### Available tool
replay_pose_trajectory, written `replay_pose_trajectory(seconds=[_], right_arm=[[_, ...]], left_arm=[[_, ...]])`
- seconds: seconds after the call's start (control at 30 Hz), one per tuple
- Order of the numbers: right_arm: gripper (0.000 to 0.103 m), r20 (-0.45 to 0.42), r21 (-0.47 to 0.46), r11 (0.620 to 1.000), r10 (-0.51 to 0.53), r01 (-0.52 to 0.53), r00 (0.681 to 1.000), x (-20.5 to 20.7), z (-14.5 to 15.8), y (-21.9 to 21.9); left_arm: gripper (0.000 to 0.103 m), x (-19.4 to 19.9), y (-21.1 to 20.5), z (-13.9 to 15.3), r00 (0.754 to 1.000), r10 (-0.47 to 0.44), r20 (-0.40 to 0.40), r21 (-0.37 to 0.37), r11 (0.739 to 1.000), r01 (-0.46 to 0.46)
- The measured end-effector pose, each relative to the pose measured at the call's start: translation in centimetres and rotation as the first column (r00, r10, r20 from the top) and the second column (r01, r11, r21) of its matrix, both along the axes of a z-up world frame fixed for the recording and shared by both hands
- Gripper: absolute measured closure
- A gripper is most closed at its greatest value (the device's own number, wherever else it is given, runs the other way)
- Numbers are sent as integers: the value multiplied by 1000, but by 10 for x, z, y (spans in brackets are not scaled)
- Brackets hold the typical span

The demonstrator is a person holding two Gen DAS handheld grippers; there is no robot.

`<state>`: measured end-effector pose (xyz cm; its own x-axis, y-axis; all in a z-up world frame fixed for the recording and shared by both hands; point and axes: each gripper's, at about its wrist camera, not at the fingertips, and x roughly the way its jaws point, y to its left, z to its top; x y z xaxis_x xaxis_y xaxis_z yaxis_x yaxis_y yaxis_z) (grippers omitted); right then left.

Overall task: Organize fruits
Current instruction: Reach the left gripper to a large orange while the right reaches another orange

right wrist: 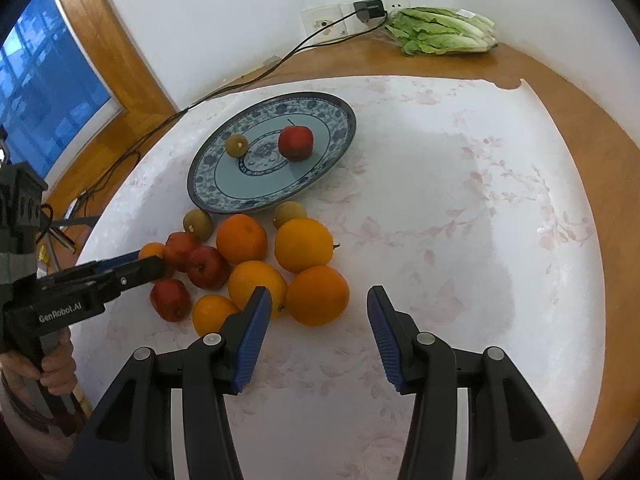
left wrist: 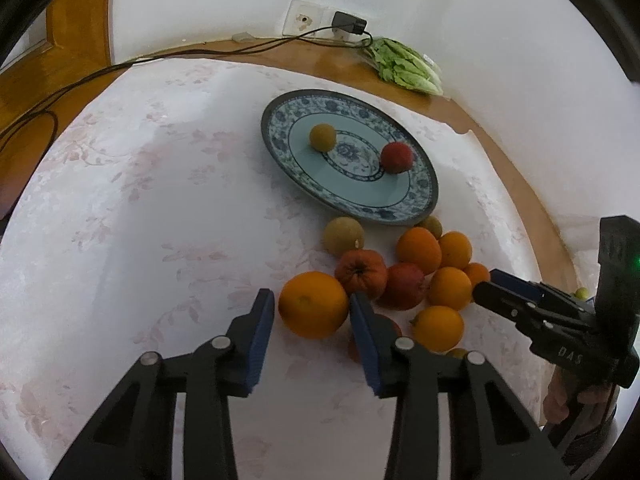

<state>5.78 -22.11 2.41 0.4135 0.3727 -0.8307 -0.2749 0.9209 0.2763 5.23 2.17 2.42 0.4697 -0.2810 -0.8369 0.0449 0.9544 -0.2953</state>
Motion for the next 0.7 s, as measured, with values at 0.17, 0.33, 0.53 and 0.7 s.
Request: replay_pose_trajectory(seconds=[0.17,0.33,0.53,0.7], right_arm=[[52,-11,29,999,-13,13,1000,1,0,-1],[52,5,44,999,-20,20,1000,-1,5,-5],[56,8,45,999,-16,16,1000,0,6,-4],[60,-9,51,999,-12,12,1000,1,0,-3]], left_arm=[[62,1,-4,-2,1000,-5,8,1,1000,5],[65,1,-6,-2,1000,-11,20,-3,1000,11],[65,3,-3,-3,1000,-7,23,-24,1000,7],[65,3,-3,-5,1000,-2,17,-32,999,3]])
